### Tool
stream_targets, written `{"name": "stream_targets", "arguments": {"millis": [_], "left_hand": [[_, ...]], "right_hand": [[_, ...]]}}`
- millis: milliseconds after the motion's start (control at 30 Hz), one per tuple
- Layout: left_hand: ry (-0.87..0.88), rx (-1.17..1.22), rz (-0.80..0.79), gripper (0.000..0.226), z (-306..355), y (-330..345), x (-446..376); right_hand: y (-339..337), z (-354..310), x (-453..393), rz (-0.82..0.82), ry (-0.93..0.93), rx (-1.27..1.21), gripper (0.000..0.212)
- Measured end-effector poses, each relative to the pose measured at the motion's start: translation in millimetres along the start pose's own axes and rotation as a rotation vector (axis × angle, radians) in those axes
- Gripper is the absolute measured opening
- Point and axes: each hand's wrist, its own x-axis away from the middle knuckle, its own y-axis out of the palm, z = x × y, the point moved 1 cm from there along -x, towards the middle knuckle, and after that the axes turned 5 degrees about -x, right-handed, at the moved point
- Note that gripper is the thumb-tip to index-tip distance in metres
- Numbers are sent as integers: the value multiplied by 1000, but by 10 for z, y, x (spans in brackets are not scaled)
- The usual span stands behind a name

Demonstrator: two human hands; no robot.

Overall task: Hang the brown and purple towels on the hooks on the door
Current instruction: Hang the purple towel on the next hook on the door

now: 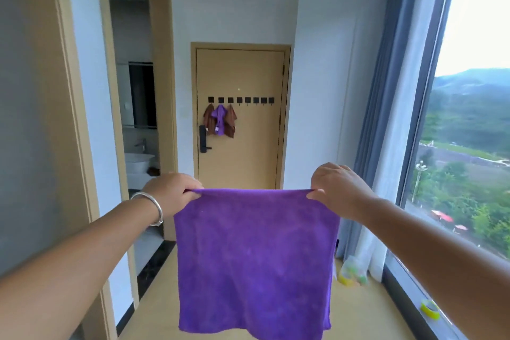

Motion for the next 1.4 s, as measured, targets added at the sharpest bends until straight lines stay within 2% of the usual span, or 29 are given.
{"name": "stream_targets", "arguments": {"millis": [233,500,967,1400], "left_hand": [[-83,-87,118,32,-197,-251,-295],[-108,-142,138,28,-521,-27,-916],[-131,-247,150,29,-864,415,-2915],[-89,-257,139,26,-1407,1080,-4707]], "right_hand": [[-67,-61,-346,86,62,-8,24],[320,192,-1034,54,78,-69,28],[1067,1331,-2781,168,-13,-85,30],[2167,2107,-4335,181,42,-39,32]]}}
